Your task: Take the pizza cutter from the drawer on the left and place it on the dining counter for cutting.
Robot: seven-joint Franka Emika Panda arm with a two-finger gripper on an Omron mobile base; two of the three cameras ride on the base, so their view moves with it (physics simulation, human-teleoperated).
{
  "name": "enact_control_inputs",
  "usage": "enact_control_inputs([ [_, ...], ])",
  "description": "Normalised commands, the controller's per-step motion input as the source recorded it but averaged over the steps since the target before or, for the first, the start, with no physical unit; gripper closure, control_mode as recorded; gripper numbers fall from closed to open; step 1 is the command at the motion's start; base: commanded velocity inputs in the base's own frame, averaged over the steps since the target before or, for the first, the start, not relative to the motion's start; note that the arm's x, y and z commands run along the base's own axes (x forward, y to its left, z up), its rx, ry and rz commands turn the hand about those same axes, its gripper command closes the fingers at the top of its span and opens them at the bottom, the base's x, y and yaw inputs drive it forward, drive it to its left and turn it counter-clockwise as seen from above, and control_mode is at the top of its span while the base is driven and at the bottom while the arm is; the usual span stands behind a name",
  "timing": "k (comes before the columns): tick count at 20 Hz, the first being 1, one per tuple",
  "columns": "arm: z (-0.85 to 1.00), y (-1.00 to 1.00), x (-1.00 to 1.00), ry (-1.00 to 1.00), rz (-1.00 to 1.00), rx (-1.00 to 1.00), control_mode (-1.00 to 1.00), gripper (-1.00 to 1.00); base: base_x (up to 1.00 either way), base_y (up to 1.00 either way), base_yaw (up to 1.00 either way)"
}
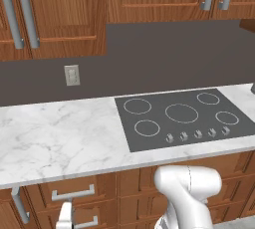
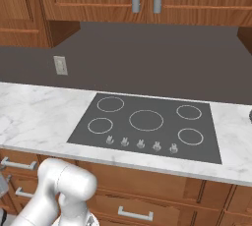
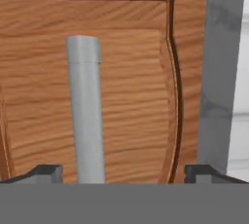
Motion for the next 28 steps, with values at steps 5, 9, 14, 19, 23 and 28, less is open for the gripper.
enact_control_inputs([
  [5,-0.22,0.13,0.12,0.0,0.09,0.0,-1.0,-1.0,0.0,0.0,0.0],
  [9,-0.16,0.09,0.16,0.0,0.04,0.0,-1.0,-1.0,0.0,0.0,0.0],
  [14,-0.13,0.12,0.24,0.0,0.0,0.0,-1.0,-1.0,0.0,0.0,0.0],
  [19,-0.13,0.11,0.23,0.0,0.0,0.0,-1.0,-1.0,0.0,0.0,0.0],
  [23,-0.14,0.1,0.13,0.0,0.01,0.0,-1.0,-1.0,0.0,0.0,0.0],
  [28,-0.09,0.05,0.18,0.0,0.0,0.0,-1.0,-1.0,0.0,0.0,0.0],
])
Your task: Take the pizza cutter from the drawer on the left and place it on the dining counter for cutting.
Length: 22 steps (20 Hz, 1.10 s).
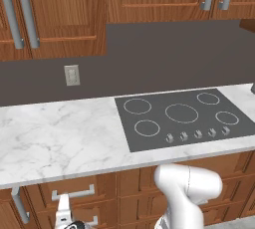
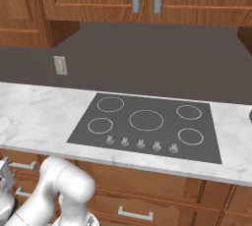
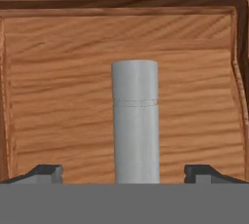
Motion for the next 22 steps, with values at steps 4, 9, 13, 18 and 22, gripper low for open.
enact_control_inputs([
  [4,-0.05,0.0,0.2,0.0,0.0,0.0,-1.0,-1.0,0.0,0.0,0.0],
  [9,-0.03,0.0,0.14,0.0,0.0,0.0,-1.0,-1.0,0.0,0.0,0.0],
  [13,0.0,0.0,0.0,0.0,0.0,0.0,-1.0,-1.0,0.0,0.0,0.0],
  [18,0.0,0.0,0.0,0.0,0.0,0.0,-1.0,-1.0,0.0,0.0,0.0],
  [22,0.0,0.0,0.0,0.0,0.0,0.0,-1.0,1.0,0.0,0.0,0.0],
])
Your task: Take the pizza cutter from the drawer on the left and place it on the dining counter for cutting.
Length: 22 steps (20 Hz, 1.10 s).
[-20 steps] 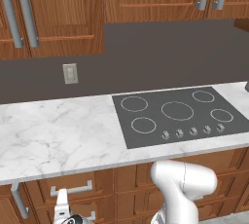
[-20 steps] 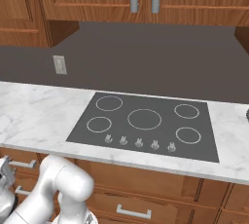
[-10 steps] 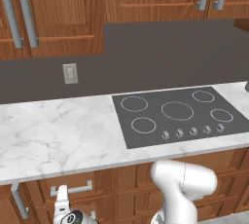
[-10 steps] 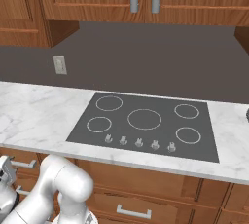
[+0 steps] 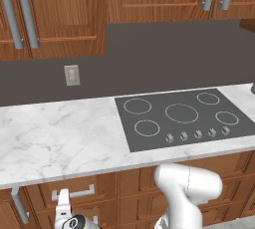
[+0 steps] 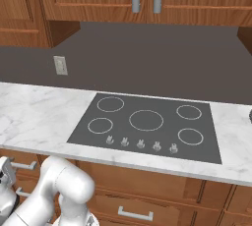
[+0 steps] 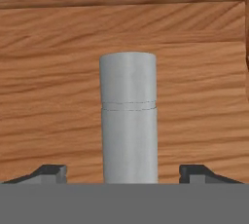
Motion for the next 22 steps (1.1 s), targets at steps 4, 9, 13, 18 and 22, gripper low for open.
enact_control_inputs([
  [4,0.0,0.0,0.0,0.0,0.0,0.0,-1.0,1.0,0.0,0.0,0.0],
  [9,0.0,0.0,-0.01,0.02,0.0,0.0,-1.0,1.0,0.0,0.0,0.0],
  [13,-0.02,0.05,-0.56,0.09,0.0,0.0,-1.0,1.0,0.0,0.0,0.0],
  [18,-0.09,0.04,-0.96,0.08,-0.04,0.0,-1.0,1.0,0.0,0.0,0.0],
  [22,-0.08,0.03,-0.93,0.09,-0.04,0.0,-1.0,1.0,0.0,0.0,0.0],
])
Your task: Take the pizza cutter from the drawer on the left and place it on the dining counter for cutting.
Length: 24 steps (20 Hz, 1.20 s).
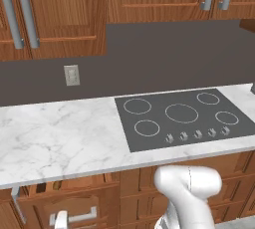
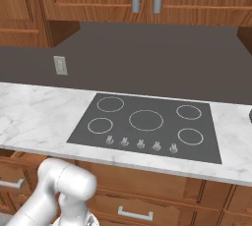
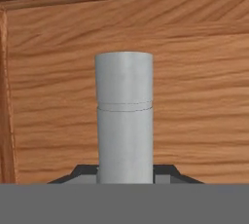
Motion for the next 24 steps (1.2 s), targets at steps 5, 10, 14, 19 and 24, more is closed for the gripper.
enact_control_inputs([
  [5,-0.03,0.03,-0.82,0.1,-0.03,0.0,-1.0,1.0,0.0,0.0,0.0],
  [10,-0.03,0.02,-0.81,0.1,-0.03,0.0,-1.0,1.0,0.0,0.0,0.0],
  [14,-0.03,0.04,-0.73,0.09,-0.02,0.0,-1.0,1.0,0.0,0.0,0.0],
  [19,-0.03,0.06,-0.72,0.09,-0.01,0.0,-1.0,1.0,0.0,0.0,0.0],
  [24,-0.03,0.08,-0.71,0.08,0.0,0.0,-1.0,1.0,0.0,0.0,0.0],
])
